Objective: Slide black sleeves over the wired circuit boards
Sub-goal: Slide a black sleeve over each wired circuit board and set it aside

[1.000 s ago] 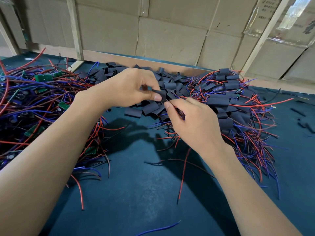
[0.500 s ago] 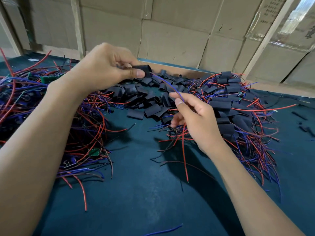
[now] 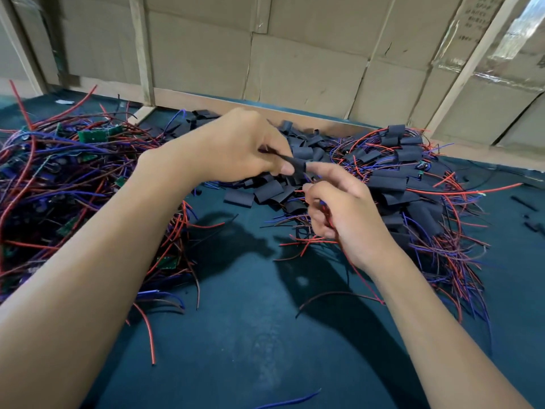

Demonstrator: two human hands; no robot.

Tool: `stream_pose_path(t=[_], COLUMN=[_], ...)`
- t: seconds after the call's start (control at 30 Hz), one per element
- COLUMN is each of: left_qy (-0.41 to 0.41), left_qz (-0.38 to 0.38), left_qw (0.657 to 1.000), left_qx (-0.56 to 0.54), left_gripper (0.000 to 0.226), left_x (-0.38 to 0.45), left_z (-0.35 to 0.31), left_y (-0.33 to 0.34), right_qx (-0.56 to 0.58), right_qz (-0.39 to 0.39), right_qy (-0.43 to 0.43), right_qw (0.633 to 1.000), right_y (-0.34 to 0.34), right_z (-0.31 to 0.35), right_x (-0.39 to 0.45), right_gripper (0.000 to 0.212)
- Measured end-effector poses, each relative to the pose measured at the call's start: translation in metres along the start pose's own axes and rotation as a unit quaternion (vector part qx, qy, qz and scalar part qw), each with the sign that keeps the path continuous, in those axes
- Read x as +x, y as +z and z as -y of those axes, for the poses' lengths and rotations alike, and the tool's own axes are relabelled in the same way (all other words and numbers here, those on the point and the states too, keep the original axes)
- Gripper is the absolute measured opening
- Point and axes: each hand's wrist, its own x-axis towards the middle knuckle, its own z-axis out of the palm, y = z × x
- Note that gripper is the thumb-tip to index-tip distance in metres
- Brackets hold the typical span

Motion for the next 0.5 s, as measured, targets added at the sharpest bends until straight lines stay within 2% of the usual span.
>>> stream_pose_path(t=[0.07,0.13,0.2,0.3,0.4,0.5], left_qy=[-0.010,-0.018,-0.034,-0.046,-0.048,-0.024], left_qz=[-0.033,-0.062,-0.074,-0.061,-0.025,0.009], left_qw=[0.999,0.998,0.997,0.996,0.997,0.999], left_qx=[0.001,0.005,-0.008,-0.047,-0.054,-0.034], left_gripper=[0.012,0.010,0.011,0.013,0.027,0.031], left_x=[-0.002,-0.006,-0.011,-0.014,-0.012,-0.005], left_z=[0.007,0.012,0.018,0.024,0.022,0.015], left_y=[-0.006,-0.014,-0.021,-0.025,-0.020,-0.012], right_qx=[0.057,0.080,0.115,0.170,0.140,0.127], right_qz=[0.020,0.046,0.058,0.048,0.016,0.017], right_qy=[0.047,0.091,0.118,0.102,0.065,0.053], right_qw=[0.997,0.991,0.985,0.979,0.988,0.990], right_y=[-0.002,-0.006,-0.009,-0.012,-0.012,-0.010], right_z=[0.004,0.006,0.006,0.006,0.006,0.005], right_x=[0.000,-0.001,-0.002,0.000,0.001,0.001], right_gripper=[0.028,0.013,0.012,0.010,0.007,0.006])
